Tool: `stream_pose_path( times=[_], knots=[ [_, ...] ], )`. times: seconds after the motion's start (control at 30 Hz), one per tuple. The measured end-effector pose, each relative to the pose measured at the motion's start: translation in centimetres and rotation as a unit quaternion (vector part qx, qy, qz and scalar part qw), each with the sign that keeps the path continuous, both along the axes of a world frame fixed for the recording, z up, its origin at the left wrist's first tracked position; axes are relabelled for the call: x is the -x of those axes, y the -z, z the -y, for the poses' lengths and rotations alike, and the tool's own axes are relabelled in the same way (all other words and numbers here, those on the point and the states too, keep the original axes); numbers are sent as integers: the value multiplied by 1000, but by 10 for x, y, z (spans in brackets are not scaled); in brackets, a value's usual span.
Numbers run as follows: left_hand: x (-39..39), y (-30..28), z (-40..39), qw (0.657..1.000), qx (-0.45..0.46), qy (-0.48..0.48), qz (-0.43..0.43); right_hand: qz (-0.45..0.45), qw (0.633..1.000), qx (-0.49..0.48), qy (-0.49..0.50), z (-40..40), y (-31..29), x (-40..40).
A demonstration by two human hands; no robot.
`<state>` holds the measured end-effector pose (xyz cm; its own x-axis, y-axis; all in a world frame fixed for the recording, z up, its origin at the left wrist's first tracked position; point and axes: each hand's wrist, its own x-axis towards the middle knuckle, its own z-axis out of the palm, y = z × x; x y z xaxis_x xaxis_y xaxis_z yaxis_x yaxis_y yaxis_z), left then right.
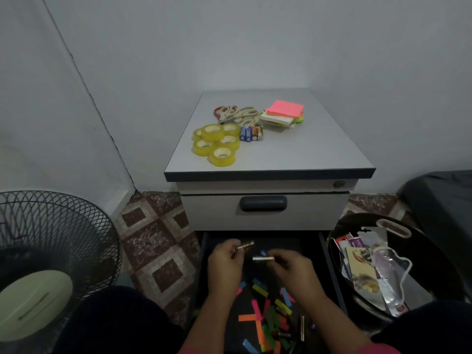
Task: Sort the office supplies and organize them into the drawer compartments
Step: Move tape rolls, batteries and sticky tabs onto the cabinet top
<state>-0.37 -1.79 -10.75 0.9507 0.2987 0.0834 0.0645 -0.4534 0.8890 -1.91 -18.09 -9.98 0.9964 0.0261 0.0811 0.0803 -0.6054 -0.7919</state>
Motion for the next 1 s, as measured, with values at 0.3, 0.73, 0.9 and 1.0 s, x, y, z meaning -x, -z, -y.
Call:
stream_pose_path(
  times=[0.3,0.73,0.9,1.0],
  knots=[
    [-9,-124,10,911,-91,-16,401,304,945,-48,111,-10,-128,-18],
    [-81,-173,28,835,-445,-5,323,165,961,191,110,-36,-181,-106],
    [-85,-171,30,834,-463,-6,299,148,977,143,56,-32,-184,-108],
    [-76,-165,28,837,-433,-8,334,115,991,49,47,-25,-187,-103]
  ],
)
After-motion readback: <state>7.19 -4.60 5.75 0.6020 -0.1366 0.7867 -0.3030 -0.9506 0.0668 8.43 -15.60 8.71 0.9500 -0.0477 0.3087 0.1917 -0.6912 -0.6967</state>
